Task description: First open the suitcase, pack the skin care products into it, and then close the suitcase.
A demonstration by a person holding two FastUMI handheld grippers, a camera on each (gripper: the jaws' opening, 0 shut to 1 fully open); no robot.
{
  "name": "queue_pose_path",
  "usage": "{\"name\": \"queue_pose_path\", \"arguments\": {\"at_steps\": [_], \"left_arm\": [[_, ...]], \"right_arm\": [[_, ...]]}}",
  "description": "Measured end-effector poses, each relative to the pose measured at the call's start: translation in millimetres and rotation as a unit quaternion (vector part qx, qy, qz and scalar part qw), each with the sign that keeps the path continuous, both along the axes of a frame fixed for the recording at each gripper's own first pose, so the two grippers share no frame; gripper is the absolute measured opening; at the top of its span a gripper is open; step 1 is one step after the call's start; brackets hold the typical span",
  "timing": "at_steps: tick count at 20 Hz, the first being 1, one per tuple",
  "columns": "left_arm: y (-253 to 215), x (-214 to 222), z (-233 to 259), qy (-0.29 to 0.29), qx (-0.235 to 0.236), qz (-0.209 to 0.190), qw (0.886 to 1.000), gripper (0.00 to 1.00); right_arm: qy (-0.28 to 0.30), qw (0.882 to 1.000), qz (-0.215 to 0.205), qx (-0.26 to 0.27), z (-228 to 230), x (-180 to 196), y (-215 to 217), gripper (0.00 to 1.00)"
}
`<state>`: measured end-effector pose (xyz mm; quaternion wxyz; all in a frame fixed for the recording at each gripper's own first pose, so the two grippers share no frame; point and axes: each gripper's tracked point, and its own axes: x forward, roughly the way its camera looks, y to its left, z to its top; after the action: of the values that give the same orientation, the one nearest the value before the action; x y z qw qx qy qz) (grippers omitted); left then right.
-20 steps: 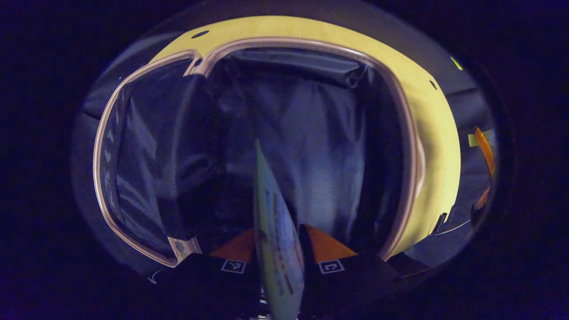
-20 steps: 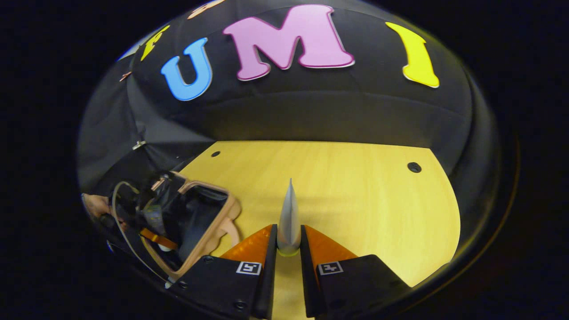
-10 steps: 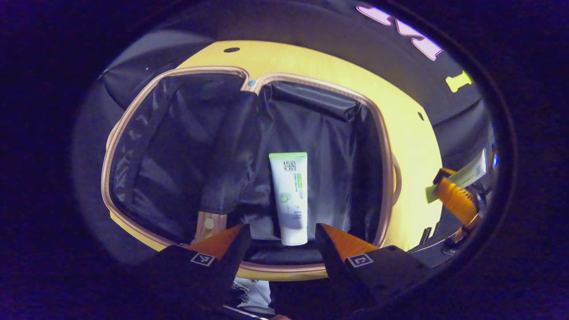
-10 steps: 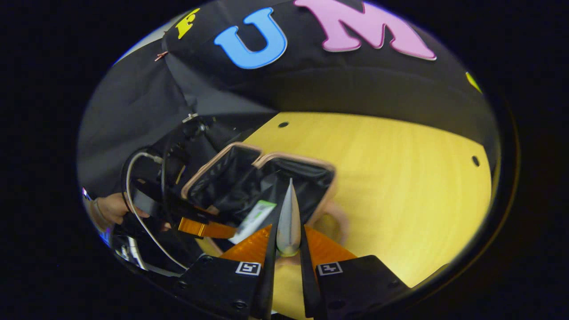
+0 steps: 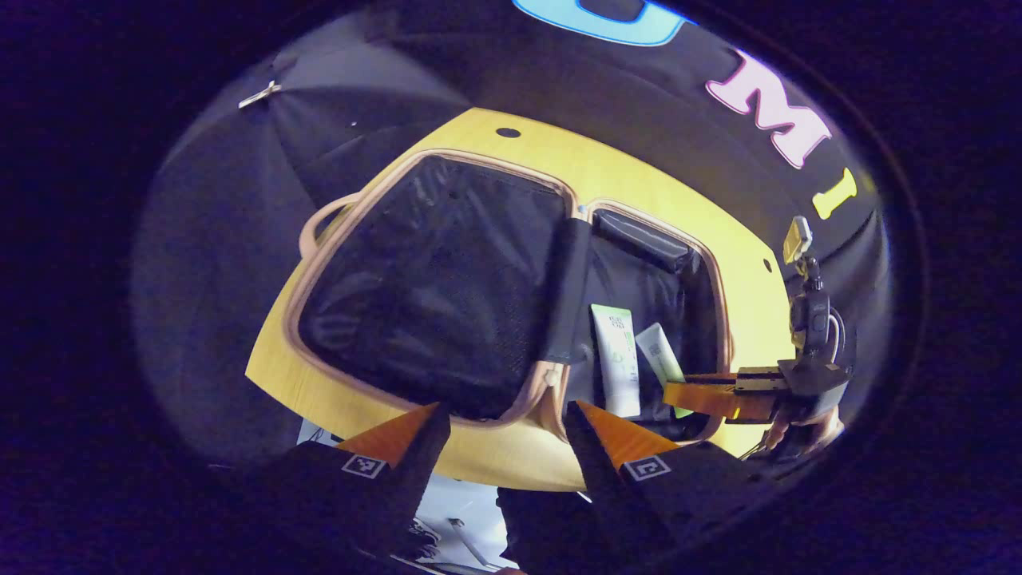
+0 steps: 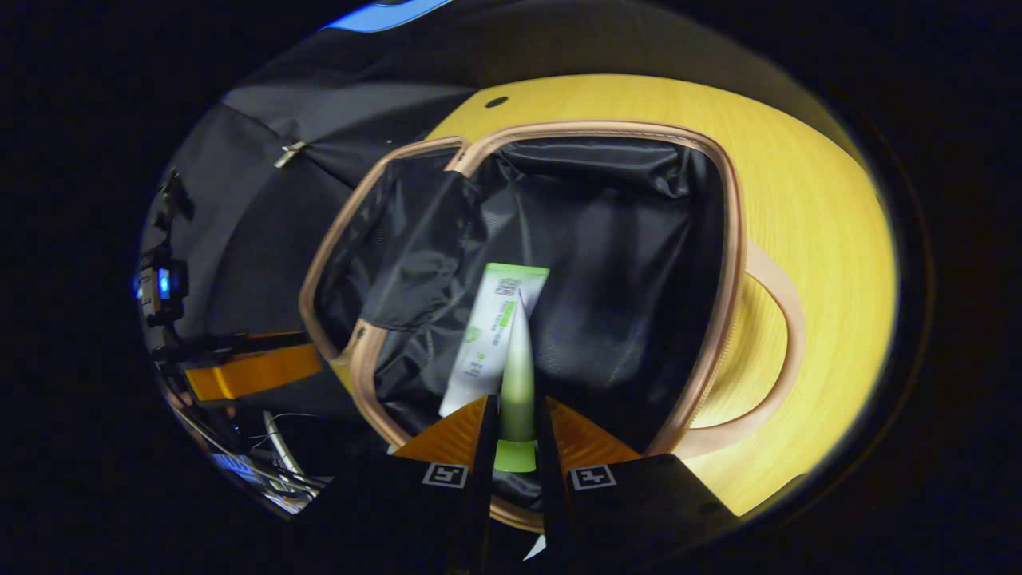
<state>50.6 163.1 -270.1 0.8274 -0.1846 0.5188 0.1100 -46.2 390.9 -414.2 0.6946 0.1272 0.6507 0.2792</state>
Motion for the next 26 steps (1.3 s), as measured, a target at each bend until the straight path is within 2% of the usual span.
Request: {"name": "queue_pose_path", "arguments": {"at_steps": [2, 3, 6, 7, 8, 11, 13, 15, 18, 20, 23, 25, 26], "left_arm": [[32.1, -12.2, 3.9, -0.007, 0.011, 0.027, 1.000, 0.92], [47.8, -15.9, 4.5, -0.009, 0.016, 0.037, 0.999, 0.92], [104.2, -7.6, 10.7, -0.026, 0.030, 0.078, 0.996, 0.92], [124.3, -1.9, 14.5, -0.035, 0.033, 0.094, 0.994, 0.92], [144.2, 9.6, 21.0, -0.051, 0.034, 0.110, 0.992, 0.92], [200.1, 43.4, 37.7, -0.090, 0.027, 0.155, 0.983, 0.92], [231.2, 63.3, 29.5, -0.091, 0.015, 0.176, 0.980, 0.93], [257.8, 77.1, 4.7, -0.057, 0.014, 0.181, 0.982, 0.93], [268.9, 88.4, -46.2, 0.021, 0.018, 0.167, 0.985, 0.93], [278.1, 84.6, -67.8, 0.064, 0.036, 0.162, 0.984, 0.94], [282.8, 95.4, -93.7, 0.091, 0.043, 0.145, 0.984, 0.93], [275.9, 110.6, -99.2, 0.073, 0.025, 0.121, 0.990, 0.89], [271.8, 112.8, -96.7, 0.080, 0.025, 0.105, 0.991, 0.65]], "right_arm": [[0.005, 1.000, -0.028, -0.001, -3.5, 2.3, 3.9, 0.33], [0.011, 0.999, -0.038, 0.013, 7.6, 2.3, 6.0, 0.24], [0.000, 0.998, -0.044, 0.034, 32.6, 3.2, 10.5, 0.79], [-0.023, 0.998, -0.050, 0.039, 41.9, 7.2, 10.3, 0.75], [-0.049, 0.996, -0.058, 0.048, 55.4, 14.8, 7.1, 0.92], [-0.133, 0.985, -0.089, 0.059, 91.7, 42.0, -9.2, 0.91], [-0.165, 0.979, -0.103, 0.055, 109.2, 56.3, -23.1, 0.90], [-0.174, 0.976, -0.119, 0.047, 122.1, 64.8, -39.8, 0.90], [-0.170, 0.973, -0.153, 0.036, 126.8, 70.8, -60.4, 0.90], [-0.177, 0.970, -0.167, 0.024, 126.3, 72.9, -73.6, 0.90], [-0.170, 0.971, -0.170, 0.007, 123.9, 66.6, -86.6, 0.90], [-0.164, 0.971, -0.172, 0.002, 122.4, 64.5, -91.4, 0.90], [-0.163, 0.971, -0.173, -0.001, 121.4, 64.4, -92.7, 0.90]]}}
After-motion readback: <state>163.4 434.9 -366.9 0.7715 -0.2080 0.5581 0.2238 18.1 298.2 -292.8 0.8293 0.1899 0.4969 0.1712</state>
